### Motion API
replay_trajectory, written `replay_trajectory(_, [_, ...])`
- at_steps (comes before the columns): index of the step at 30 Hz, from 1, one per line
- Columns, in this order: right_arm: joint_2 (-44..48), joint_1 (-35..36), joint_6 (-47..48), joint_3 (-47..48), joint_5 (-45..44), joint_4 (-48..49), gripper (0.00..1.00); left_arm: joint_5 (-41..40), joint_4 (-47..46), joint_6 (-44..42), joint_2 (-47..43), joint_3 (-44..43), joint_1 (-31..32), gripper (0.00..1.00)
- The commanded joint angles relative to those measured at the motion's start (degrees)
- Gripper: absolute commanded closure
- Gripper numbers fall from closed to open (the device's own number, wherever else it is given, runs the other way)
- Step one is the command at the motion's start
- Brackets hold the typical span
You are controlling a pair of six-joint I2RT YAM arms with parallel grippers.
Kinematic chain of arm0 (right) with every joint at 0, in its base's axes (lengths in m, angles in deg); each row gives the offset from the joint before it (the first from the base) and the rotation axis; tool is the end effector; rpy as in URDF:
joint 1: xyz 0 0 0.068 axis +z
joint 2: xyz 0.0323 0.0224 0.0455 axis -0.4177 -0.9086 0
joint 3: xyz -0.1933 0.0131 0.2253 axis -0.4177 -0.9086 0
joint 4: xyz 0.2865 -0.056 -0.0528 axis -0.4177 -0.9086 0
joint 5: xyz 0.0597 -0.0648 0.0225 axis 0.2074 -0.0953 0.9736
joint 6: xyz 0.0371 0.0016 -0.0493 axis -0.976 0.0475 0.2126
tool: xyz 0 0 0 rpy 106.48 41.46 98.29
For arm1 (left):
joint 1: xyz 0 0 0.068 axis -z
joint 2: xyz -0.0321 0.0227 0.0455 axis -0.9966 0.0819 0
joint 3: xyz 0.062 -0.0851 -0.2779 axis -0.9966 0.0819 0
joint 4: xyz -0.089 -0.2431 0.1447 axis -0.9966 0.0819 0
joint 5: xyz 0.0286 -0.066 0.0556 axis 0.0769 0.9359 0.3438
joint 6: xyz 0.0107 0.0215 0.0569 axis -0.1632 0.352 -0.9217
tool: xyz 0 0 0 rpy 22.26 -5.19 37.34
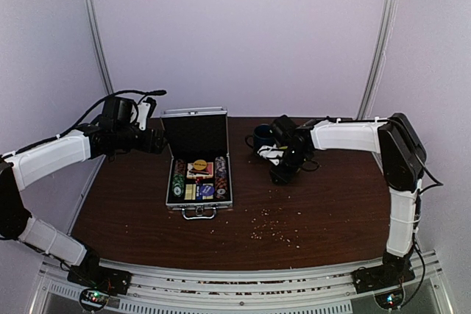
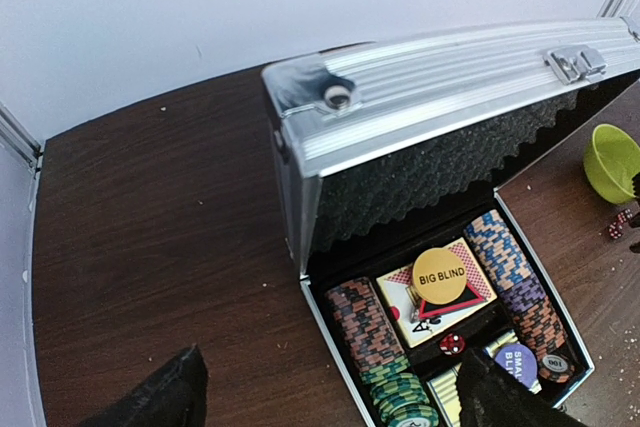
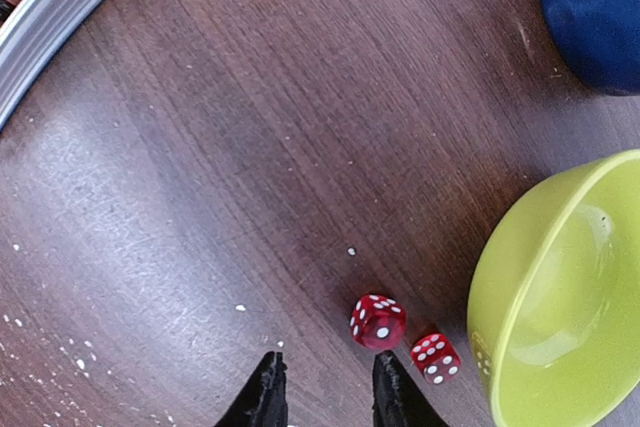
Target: Pack up texas hold em set
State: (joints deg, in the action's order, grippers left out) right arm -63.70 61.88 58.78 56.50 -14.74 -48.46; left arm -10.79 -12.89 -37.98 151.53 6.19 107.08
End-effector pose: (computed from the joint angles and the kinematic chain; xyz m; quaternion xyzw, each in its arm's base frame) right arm 0.3633 0.2822 0.1755 -0.4513 0.8715 0.0891 0.1699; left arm 0.3180 -0.1273 0.2878 0.0848 0.8818 -0.1324 0.4446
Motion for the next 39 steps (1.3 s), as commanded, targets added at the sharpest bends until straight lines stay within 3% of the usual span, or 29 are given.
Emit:
replay_trajectory(1, [-2.11, -0.53, -0.64, 1.77, -2.32, 0.18, 0.68, 0.84, -0.92, -0.02, -0.41, -0.39, -0.53, 0.12])
replay_trajectory(17, [-5.40, -0.95, -1.70, 2.97, -3.52, 0.19, 0.65, 1.37, -0.92, -0.01, -0.12, -0.52, -0.54, 0.12])
replay_trajectory(31, [-3.79, -0.99, -1.86, 5.01, 5.74, -0.78, 0.86, 1.64, -0.92, -0.02, -0.01, -0.55, -0.51, 0.12])
replay_trajectory(39, [-2.65, 1.27, -0.89, 14.06, 11.96, -2.82, 0.87, 1.66, -0.92, -0.02, 0.24, -0.47, -0.58, 0.12])
